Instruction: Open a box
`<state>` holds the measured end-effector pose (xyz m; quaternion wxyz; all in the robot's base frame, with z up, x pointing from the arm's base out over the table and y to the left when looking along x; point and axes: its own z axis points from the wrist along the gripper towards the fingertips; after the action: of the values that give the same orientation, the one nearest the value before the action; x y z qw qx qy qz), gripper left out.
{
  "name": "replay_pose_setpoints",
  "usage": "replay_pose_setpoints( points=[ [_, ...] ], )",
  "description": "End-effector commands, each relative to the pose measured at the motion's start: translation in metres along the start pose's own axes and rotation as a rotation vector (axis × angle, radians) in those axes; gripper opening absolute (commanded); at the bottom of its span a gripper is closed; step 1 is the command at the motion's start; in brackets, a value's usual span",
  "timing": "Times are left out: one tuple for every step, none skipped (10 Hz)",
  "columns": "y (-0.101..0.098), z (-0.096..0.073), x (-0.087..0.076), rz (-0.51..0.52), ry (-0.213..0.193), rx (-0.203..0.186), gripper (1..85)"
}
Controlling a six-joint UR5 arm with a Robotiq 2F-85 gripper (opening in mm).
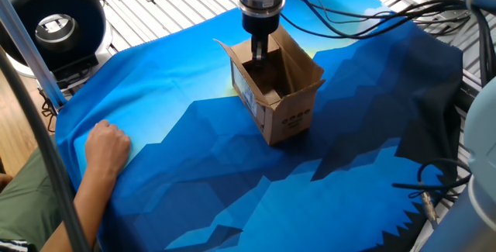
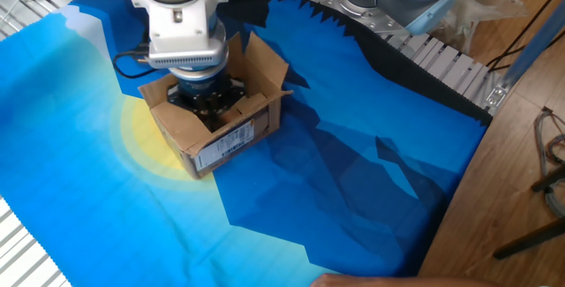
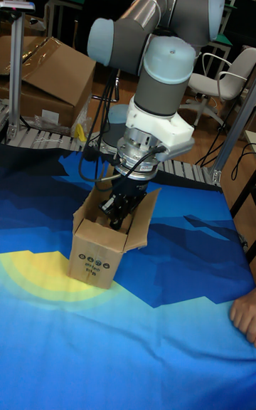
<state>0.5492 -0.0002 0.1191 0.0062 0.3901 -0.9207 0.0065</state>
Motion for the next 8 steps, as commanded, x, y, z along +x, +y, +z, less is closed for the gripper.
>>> replay_pose_setpoints(
  points=[
    [-0.022,-0.009,-0.013,-0.012,-0.037,0.071,1.3],
    [-0.022,-0.013,-0.011,0.000,-0.031,0.070,1.3],
    [-0.023,-0.017,-0.010,0.003,-0.026,0.071,1.3],
    [-0.020,-0.020,-0.009,0.011,-0.025,0.063,1.3],
    [-0.018,-0.025,-0.008,0.022,-0.019,0.057,1.3],
    [-0.016,-0.030,-0.007,0.030,-0.015,0.052,1.3],
    [-0.015,-0.036,-0.005,0.035,-0.008,0.049,1.3],
    [-0.014,-0.043,-0.003,0.036,0.002,0.048,1.3]
  ],
)
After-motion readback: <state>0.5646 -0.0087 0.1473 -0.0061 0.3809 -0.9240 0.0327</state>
